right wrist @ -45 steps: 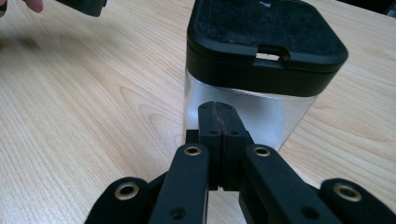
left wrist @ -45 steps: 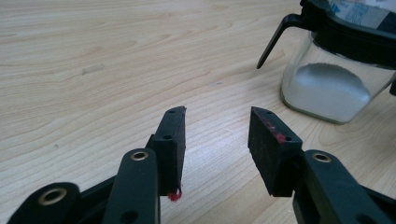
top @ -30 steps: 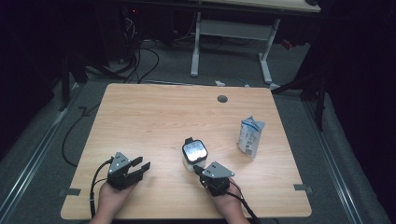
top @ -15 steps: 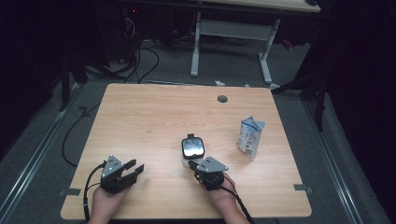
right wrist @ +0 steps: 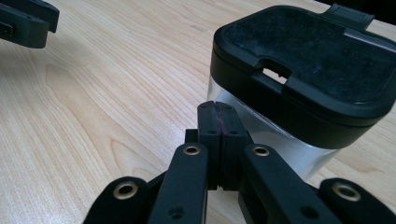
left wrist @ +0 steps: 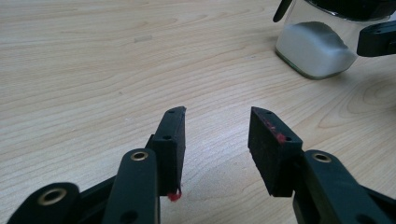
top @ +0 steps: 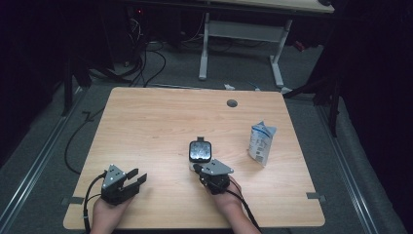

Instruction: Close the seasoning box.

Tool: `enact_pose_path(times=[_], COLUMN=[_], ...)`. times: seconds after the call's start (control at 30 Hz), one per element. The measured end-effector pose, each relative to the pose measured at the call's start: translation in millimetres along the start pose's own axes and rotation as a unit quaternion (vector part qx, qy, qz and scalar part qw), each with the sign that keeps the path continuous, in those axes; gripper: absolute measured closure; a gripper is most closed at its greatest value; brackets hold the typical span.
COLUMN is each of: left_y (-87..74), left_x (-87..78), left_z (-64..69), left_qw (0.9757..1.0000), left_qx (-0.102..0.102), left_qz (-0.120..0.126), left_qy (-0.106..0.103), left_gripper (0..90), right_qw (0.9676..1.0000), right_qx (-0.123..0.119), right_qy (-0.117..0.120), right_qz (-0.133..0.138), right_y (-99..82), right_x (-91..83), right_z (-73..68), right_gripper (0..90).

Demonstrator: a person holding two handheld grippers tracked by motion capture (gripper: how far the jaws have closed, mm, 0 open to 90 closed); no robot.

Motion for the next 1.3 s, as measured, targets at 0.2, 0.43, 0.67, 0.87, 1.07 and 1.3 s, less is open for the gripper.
enact_pose_path(times=[0.2,0.43,0.67,0.87,1.07,1.3], left_y=[2.6,9.5,14.2,17.3,19.3,20.3], left_x=[2.8,12.8,20.7,26.7,32.5,35.5], left_z=[0.6,6.3,10.9,14.3,20.0,23.9], left_qw=[1.0,0.9998,0.9995,0.9991,0.9986,0.9984], left_qx=[0.002,0.014,0.021,0.026,0.032,0.036], left_qz=[0.002,0.002,0.002,0.001,-0.002,-0.004], left_qy=[-0.004,-0.016,-0.026,-0.034,-0.042,-0.044], left_gripper=[56.5,55.9,55.5,55.5,55.2,54.9], right_qw=[0.9999,0.9997,0.9974,0.9921,0.9833,0.9823], right_qx=[0.001,0.014,0.046,0.077,0.116,0.121], right_qy=[0.005,-0.015,-0.054,-0.099,-0.14,-0.142], right_qz=[0.01,0.016,0.013,0.007,0.009,0.01], right_y=[-0.4,-11.6,-31.2,-55.3,-78.8,-81.5], right_x=[-13.4,-39.2,-66.6,-95.8,-129.9,-131.9], right_z=[-0.8,12.7,42.2,71.6,99.4,103.4], right_gripper=[89.3,88.7,87.0,85.0,83.2,81.7])
Point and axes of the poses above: each handheld gripper's, and its own axes: x roughly forward along the jaws, y roughly out of its top, z roughly to its right, the point moved 5 cm from there along x, roughly forward along the jaws, and after that the axes turned 2 degrees about -y, right-handed, at the moved point
